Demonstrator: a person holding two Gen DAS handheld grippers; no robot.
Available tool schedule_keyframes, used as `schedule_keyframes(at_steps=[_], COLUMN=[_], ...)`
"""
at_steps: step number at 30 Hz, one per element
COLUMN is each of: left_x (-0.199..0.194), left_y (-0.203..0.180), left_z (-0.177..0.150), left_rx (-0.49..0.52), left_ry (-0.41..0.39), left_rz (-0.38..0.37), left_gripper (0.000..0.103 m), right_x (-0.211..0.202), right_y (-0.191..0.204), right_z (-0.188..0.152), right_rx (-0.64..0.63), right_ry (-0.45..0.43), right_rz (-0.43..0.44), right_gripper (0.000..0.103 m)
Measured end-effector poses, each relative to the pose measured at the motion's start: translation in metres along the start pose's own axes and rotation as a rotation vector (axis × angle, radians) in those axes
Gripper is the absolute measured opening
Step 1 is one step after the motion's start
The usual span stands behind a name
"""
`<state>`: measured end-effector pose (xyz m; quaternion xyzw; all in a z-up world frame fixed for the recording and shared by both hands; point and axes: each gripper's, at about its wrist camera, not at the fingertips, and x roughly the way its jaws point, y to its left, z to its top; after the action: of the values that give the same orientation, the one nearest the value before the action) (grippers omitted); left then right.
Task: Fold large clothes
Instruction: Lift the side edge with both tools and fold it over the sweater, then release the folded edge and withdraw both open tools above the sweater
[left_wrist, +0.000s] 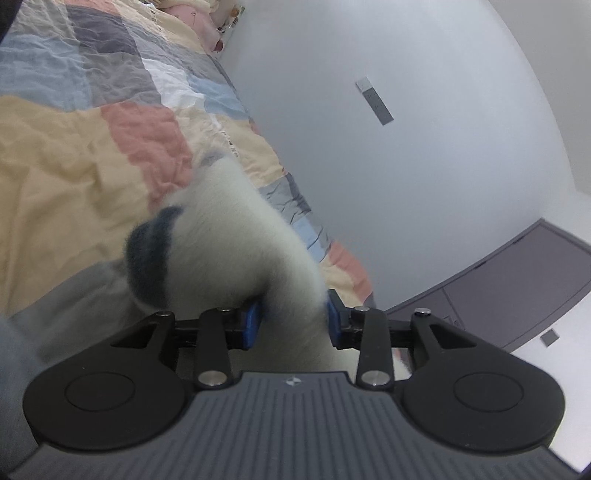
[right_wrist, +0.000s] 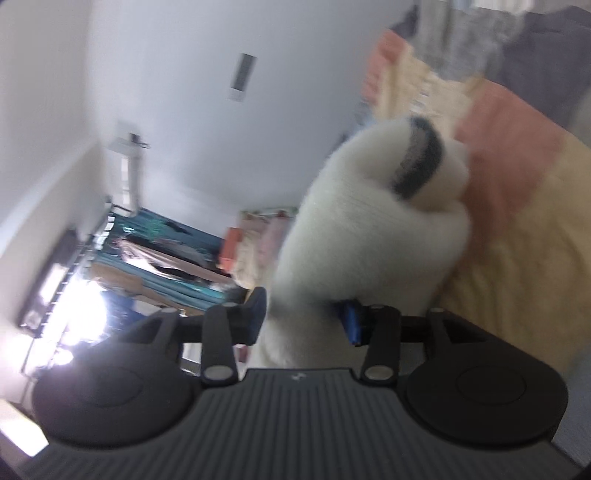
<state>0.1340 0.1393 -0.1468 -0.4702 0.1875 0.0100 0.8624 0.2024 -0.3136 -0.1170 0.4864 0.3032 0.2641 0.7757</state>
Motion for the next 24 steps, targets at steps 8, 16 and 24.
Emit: schedule_keyframes(at_steps=[8,16,24], left_x=[0.055,0.133,0.206], left_y=[-0.006,-0.002,0.012], left_z=[0.031,0.065,0.093], left_rx=[0.025,0.109,0.175], left_ry=[0.012,0.063,0.102], left_rz=[0.043,0.110,0.135], left_gripper=[0.040,0.043,0.043], right_x=[0.052,0.098,0.137], right_y=[-0.007,-0.012,-0.037], right_z=[0.036,0.065,0.082], right_rx=[0.032,-0.036,-0.075], right_ry=[0.020,0.032,0.068], right_rz=[-0.029,-0.105,-0.220], right_gripper=[0.048,0.045,0.044])
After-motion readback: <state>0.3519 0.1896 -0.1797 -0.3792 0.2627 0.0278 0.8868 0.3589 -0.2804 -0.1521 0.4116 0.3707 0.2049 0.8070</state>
